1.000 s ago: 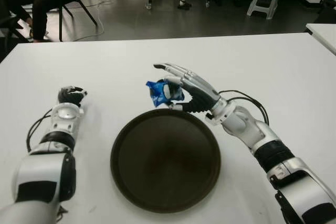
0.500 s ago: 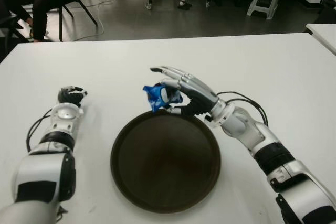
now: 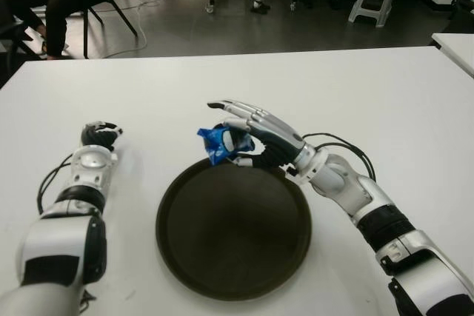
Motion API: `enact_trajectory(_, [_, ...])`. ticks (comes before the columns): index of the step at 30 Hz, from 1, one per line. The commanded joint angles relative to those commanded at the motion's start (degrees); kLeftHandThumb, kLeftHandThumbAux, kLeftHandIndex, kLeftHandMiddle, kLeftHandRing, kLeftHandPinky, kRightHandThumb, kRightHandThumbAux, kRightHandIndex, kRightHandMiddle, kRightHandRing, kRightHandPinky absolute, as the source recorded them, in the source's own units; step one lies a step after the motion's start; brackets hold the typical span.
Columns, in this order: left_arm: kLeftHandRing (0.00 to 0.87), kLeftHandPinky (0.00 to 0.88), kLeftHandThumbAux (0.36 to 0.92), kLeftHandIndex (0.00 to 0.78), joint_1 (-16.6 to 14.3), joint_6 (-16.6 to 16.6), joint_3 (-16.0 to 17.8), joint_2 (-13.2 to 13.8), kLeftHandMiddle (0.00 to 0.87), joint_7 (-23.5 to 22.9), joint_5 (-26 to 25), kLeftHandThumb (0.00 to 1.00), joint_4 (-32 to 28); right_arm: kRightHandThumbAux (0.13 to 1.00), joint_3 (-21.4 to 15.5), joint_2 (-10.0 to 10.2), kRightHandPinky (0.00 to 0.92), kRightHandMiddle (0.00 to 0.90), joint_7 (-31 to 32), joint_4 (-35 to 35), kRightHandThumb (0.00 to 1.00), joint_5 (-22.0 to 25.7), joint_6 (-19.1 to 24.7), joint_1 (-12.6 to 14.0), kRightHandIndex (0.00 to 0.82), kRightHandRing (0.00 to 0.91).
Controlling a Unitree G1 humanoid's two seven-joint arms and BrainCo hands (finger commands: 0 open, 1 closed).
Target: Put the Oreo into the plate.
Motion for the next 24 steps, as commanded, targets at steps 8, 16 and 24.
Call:
enact_trajectory(8, [0.205,0.256,0.718,0.400,0.0,0.0,0.1,0.0,0.176,0.1,-0.1,0.681,0.0,0.704,0.1,-0.1,0.000,0.001,0.7,-0.4,0.720,0.3,0.3,0.2,0.429,0.000])
enact_trajectory(16, [0.206,0.252,0.718,0.400,0.1,-0.4,0.7,0.0,0.178,-0.5,-0.7,0.685,0.0,0.704,0.3,-0.3,0.000,0.004,2.0,-0.9,0.719,0.5,0.9,0.4,0.429,0.000])
enact_trajectory(24, [0.203,0.255,0.720,0.399,0.1,-0.4,0.7,0.0,0.171,-0.5,-0.5,0.682,0.0,0.704,0.4,-0.5,0.000,0.012,1.8,-1.0,0.720,-0.6,1.3,0.1,0.430,0.000])
